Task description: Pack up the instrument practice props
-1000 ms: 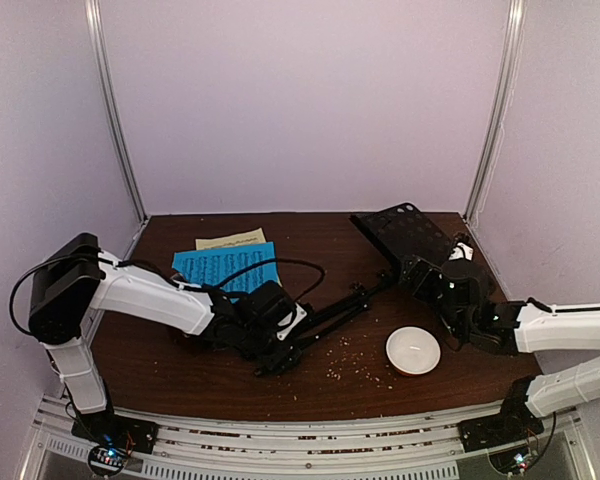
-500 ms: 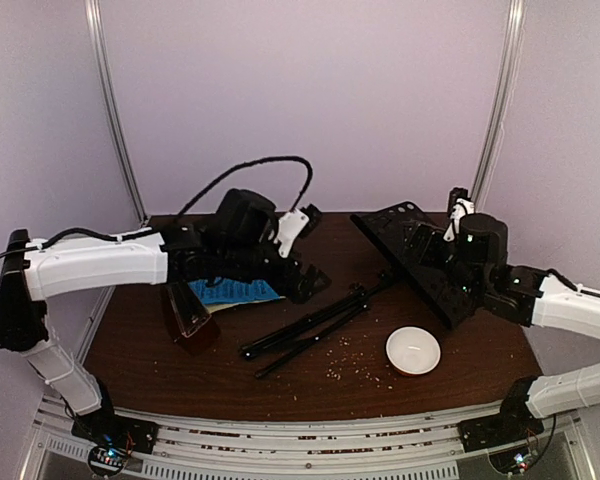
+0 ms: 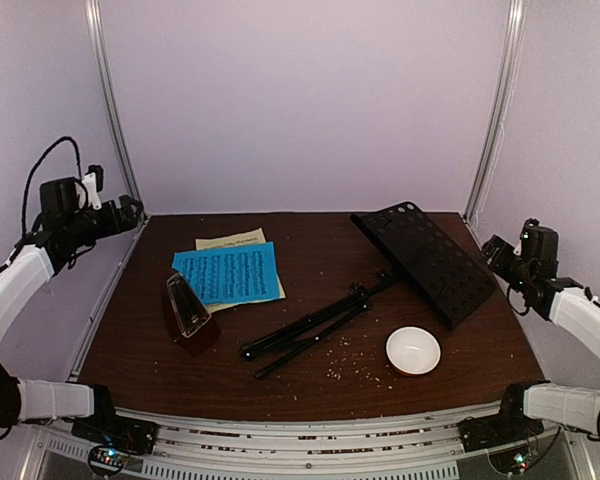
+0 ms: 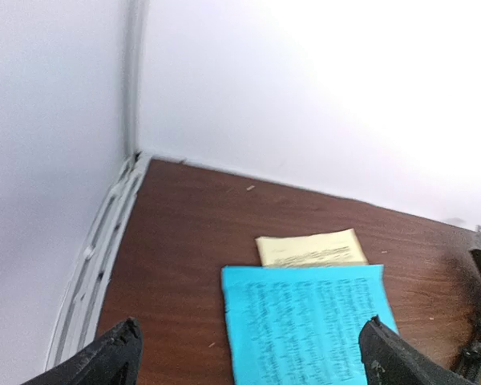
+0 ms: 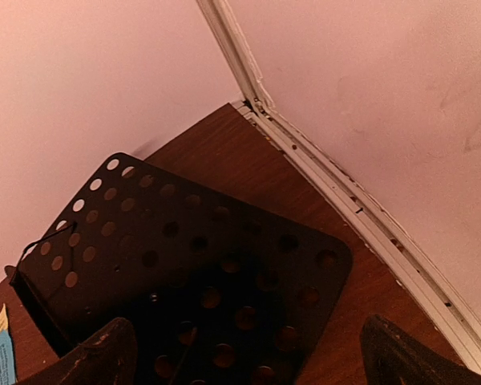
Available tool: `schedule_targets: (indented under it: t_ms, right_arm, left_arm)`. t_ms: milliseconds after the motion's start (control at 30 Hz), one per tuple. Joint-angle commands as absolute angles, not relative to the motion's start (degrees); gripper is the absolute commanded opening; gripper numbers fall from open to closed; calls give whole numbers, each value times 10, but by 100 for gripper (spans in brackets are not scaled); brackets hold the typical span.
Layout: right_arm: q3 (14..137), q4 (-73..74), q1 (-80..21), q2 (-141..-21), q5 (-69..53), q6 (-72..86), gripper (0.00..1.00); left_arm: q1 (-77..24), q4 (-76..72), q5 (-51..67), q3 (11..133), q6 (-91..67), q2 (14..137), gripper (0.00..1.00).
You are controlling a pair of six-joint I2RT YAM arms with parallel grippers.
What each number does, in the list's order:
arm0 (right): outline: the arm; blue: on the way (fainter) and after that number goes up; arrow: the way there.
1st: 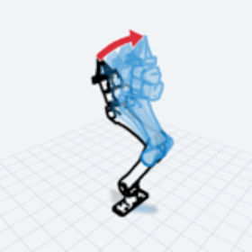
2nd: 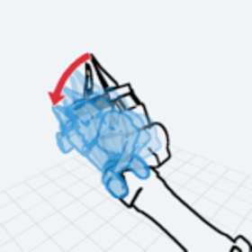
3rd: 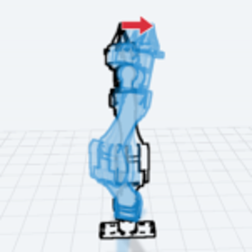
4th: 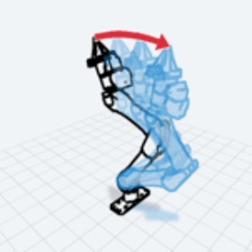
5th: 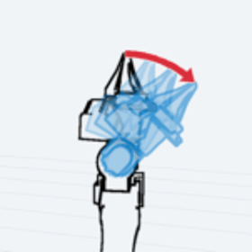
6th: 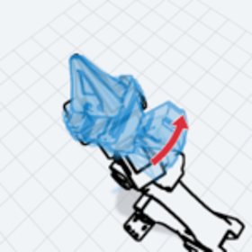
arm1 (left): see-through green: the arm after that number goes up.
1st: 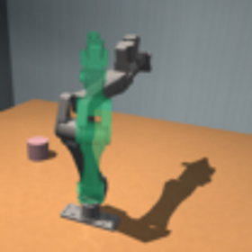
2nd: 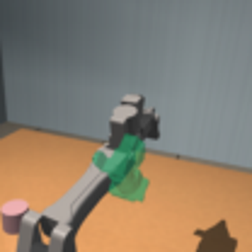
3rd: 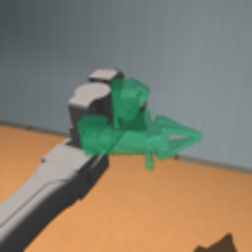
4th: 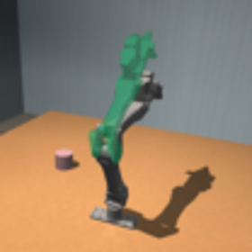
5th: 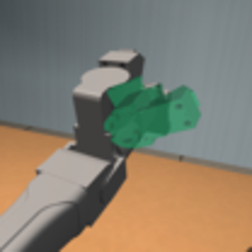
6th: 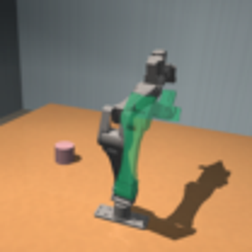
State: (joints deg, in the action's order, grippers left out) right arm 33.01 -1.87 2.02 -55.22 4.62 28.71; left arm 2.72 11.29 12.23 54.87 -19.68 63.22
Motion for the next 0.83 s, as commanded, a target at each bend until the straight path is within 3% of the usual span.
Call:
schedule_targets:
  t_ms: [0,133,300,567,800]
  right_arm:
    - [257,-124,50,-511,45,289,100]
    - [152,-271,50,-489,84,258,100]
    - [84,-418,43,-532,107,197,99]
    - [62,-653,27,-704,77,145,100]
    - [78,-726,10,-763,79,109,100]
  left_arm:
    - [115,24,138,429,-242,629,98]
    - [117,-92,-4,313,-232,619,98]
    - [115,-281,-76,185,-201,598,98]
    - [78,-477,-27,146,-130,724,98]
    - [50,-551,-26,165,-118,785,98]
